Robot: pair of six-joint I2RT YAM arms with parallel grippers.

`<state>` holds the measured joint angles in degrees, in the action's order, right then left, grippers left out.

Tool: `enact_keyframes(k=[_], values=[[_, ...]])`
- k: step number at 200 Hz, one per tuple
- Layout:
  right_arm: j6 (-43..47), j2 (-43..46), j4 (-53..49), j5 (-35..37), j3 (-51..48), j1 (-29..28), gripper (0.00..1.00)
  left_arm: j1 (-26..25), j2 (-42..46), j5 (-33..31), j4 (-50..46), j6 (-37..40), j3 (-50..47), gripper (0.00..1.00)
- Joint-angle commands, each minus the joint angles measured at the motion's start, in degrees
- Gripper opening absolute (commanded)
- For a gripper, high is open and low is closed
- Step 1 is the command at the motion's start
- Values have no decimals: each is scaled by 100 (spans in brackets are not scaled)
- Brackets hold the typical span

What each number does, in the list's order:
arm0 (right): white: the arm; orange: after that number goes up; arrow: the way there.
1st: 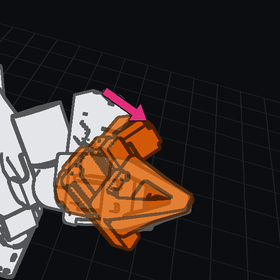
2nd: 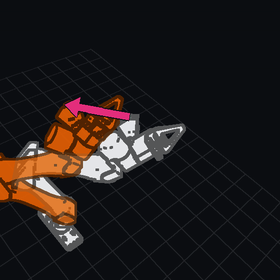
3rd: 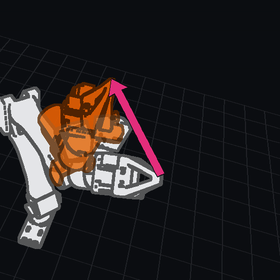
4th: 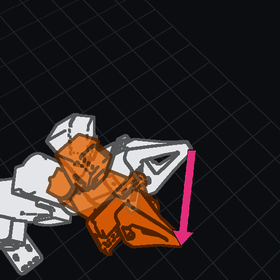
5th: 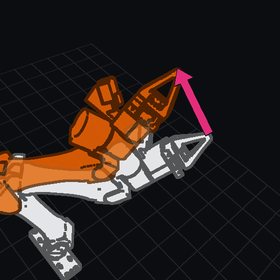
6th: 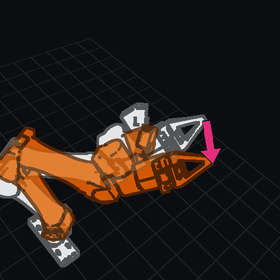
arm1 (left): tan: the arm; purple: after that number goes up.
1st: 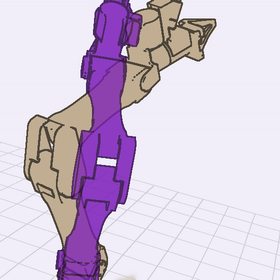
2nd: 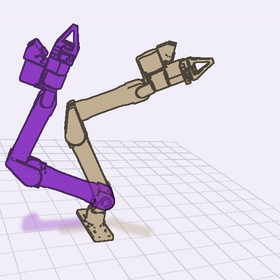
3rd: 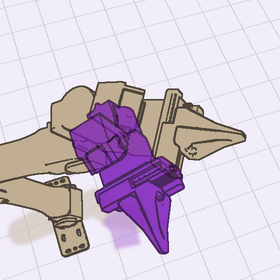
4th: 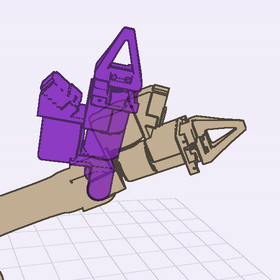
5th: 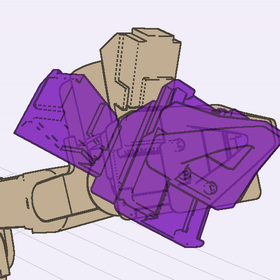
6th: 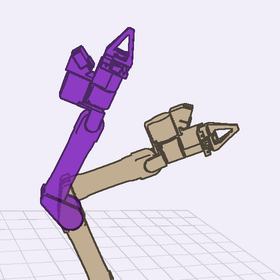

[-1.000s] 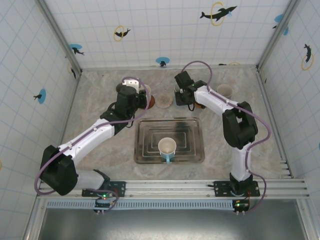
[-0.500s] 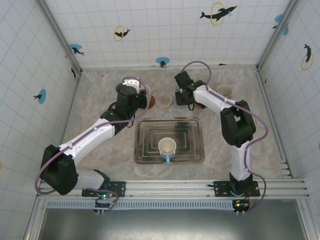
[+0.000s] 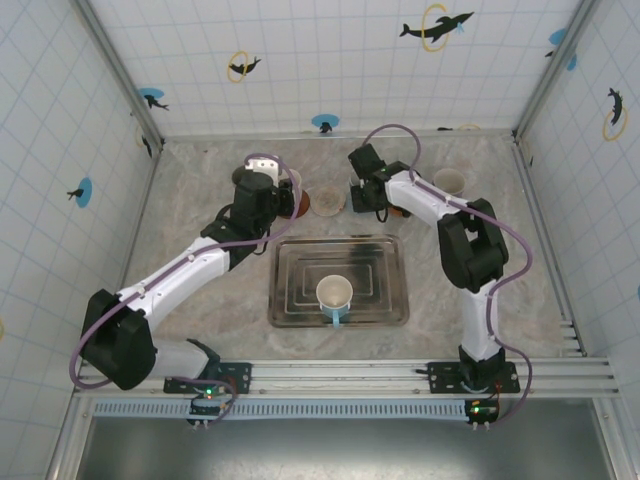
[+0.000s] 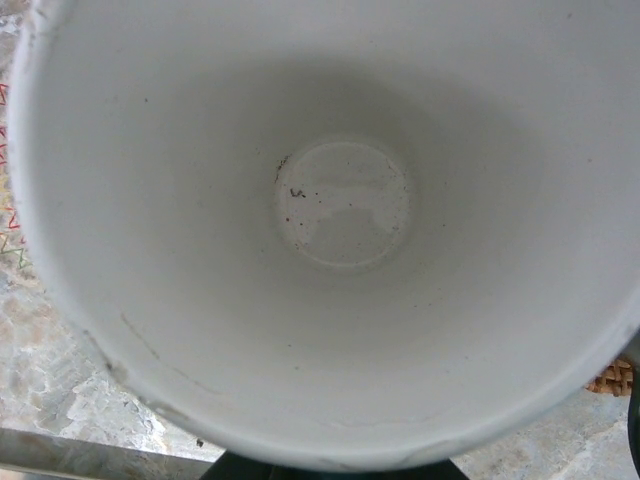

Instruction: Place the cup by the coaster

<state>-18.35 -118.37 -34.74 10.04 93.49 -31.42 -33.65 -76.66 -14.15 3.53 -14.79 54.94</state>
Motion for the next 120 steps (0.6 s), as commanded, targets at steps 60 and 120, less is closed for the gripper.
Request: enact_keyframes(k=[60, 120], values=[[47, -51, 136, 39, 363, 47, 0, 60, -55, 44, 60, 90, -39, 38], [2, -36, 88, 48, 341, 39, 4, 63, -15, 53, 35, 81, -44, 38]])
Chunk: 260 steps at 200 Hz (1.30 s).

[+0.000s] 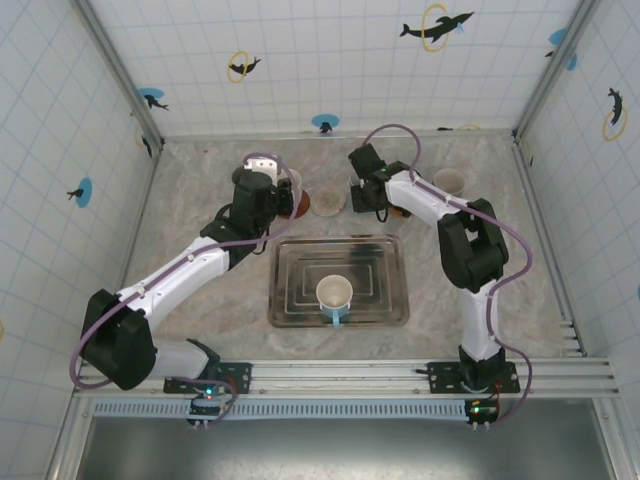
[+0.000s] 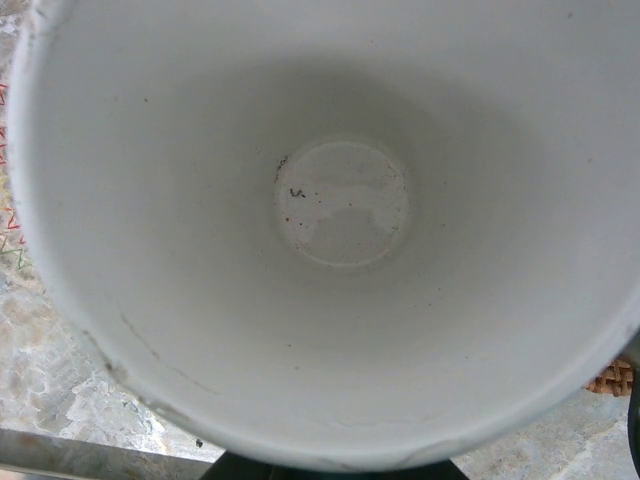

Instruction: Place the cup by the coaster

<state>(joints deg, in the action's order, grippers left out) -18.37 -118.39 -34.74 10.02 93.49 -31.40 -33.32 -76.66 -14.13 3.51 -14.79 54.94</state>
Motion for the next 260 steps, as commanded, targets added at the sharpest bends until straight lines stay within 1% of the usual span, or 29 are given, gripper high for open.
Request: enact_keyframes(k=[1, 92, 143, 165, 191, 212, 260], values=[[6, -30, 89, 51, 343, 37, 4, 29, -15, 51, 36, 81, -44, 38], [-9, 50, 87, 44, 279, 29, 26, 27, -24, 51, 28, 79, -40, 38], [-31, 184, 110, 34, 166, 30, 33, 27, 3, 59, 13, 75, -28, 38], [-49, 321, 120, 25, 80, 20, 37, 27, 20, 59, 10, 64, -41, 38], [-100, 523, 90, 0, -44, -7, 45, 27, 3, 60, -6, 55, -36, 38], [-144, 727, 82, 11, -200, -54, 49, 27, 11, 61, -21, 29, -26, 38], [-199, 1372, 91, 214, -701, -220, 52, 27, 90, 49, -107, -6, -18, 38]])
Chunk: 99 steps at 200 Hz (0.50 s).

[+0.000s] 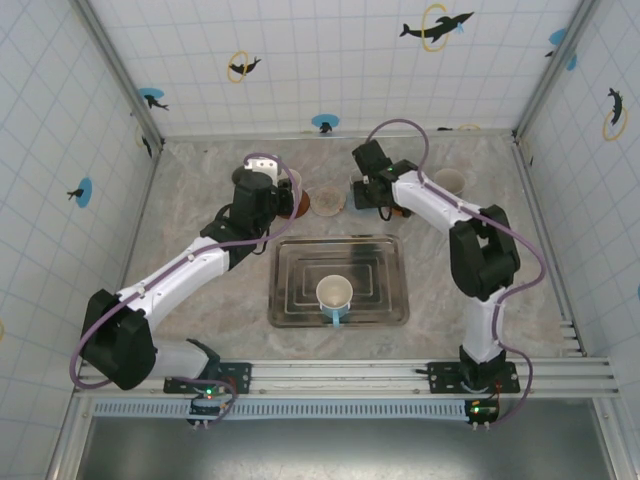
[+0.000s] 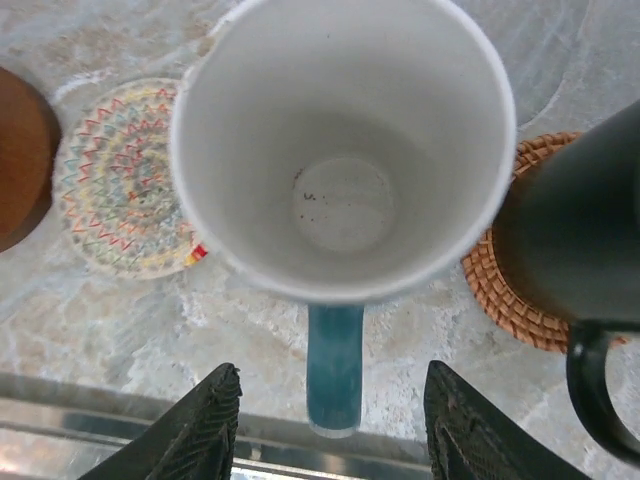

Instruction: Place the cup by the coaster

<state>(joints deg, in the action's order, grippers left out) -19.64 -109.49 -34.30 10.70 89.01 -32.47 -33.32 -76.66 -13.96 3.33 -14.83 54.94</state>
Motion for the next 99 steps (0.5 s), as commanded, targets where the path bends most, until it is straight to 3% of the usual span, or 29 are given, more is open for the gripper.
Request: enact_keyframes(k=[1, 99], values=[[-78, 500, 47, 153, -262, -116, 52, 27, 94, 28, -93, -2, -23, 38], [-552, 2365, 692, 902, -1065, -388, 56, 27, 453, 12, -357, -221, -70, 38]])
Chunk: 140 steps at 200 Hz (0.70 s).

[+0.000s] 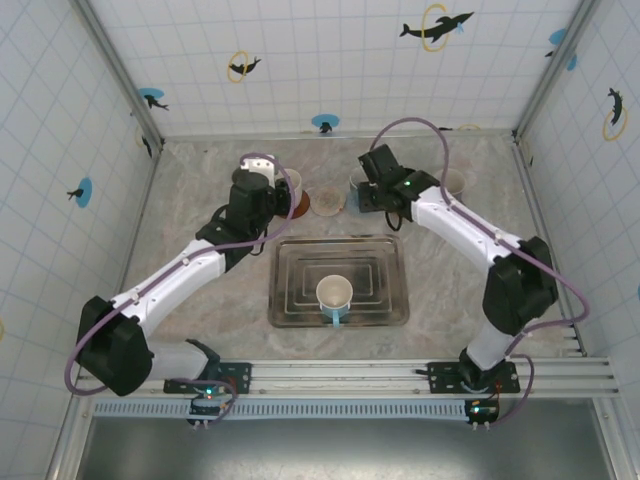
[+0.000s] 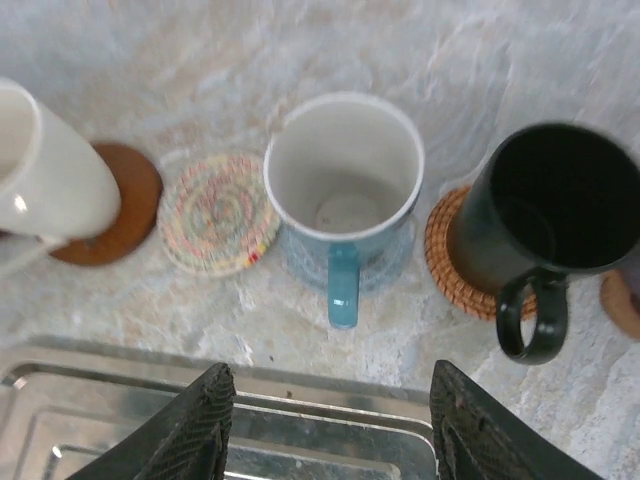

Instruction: Place the cup by the coaster

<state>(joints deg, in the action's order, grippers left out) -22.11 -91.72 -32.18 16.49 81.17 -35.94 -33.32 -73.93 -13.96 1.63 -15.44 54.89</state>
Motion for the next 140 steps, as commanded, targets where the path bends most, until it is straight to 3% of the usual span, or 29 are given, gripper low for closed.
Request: enact_keyframes(k=[1, 26, 74, 140], values=[[-308, 613, 504, 317, -305, -43, 56, 32, 183, 9, -188, -160, -53, 38], [-370, 1125, 1143, 253, -767, -27, 59, 30, 273, -28, -249, -226, -83, 38], [-618, 1667, 1458, 504, -1146, 158, 60, 28, 353, 174, -237, -458, -80, 38], [-1184, 2624, 2695, 455, -2750, 241, 60, -173, 223, 546, -343, -697, 204, 36]])
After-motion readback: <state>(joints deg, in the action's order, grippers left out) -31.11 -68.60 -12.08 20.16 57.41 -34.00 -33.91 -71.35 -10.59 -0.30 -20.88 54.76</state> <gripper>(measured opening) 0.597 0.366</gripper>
